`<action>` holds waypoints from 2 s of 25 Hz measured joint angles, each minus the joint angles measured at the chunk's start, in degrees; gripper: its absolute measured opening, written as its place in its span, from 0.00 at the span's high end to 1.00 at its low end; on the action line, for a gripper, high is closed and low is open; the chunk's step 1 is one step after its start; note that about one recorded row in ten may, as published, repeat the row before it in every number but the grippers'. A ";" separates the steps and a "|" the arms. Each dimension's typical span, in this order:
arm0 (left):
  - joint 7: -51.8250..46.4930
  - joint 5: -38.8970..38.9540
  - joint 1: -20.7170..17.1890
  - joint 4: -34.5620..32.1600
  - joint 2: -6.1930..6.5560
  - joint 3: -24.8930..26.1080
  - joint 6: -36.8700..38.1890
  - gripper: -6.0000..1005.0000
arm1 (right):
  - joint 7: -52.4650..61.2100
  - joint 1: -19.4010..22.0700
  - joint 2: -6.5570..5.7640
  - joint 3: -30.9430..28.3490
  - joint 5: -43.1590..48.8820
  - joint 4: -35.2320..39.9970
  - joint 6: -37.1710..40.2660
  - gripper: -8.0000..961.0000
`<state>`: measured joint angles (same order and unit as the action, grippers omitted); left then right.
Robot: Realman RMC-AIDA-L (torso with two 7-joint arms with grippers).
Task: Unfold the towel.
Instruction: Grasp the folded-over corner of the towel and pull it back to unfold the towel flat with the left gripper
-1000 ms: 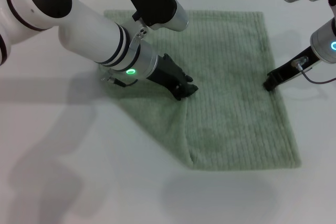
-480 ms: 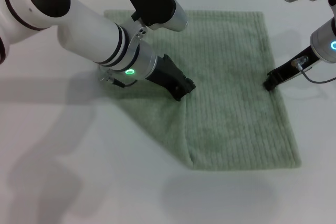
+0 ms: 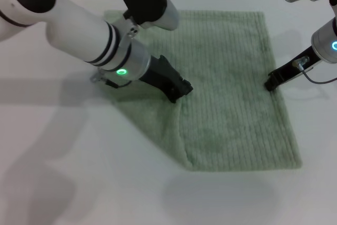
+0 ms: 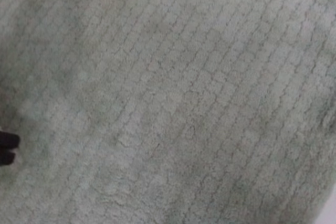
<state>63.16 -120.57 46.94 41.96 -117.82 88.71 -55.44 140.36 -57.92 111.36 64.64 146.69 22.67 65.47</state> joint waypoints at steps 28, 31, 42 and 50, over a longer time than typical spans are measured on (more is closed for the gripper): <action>0.12 -8.86 -10.84 17.07 0.04 11.37 -15.29 0.95 | 0.00 0.23 0.09 0.05 0.62 0.01 0.06 0.99; 0.33 -8.90 -11.63 17.86 0.24 12.49 -16.42 0.95 | 0.00 0.21 0.09 0.05 0.62 0.00 0.09 0.99; 2.84 -8.53 -14.76 22.74 -0.10 15.85 -20.97 0.95 | 0.01 -0.06 0.05 0.05 0.70 0.00 0.47 0.99; 3.67 -8.81 -16.85 25.16 0.08 17.26 -25.32 0.95 | 0.01 -0.13 0.00 0.05 0.76 0.00 0.56 0.99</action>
<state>66.83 -129.38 30.09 67.12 -117.74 105.97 -80.76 140.37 -58.05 111.36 64.69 147.46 22.67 66.04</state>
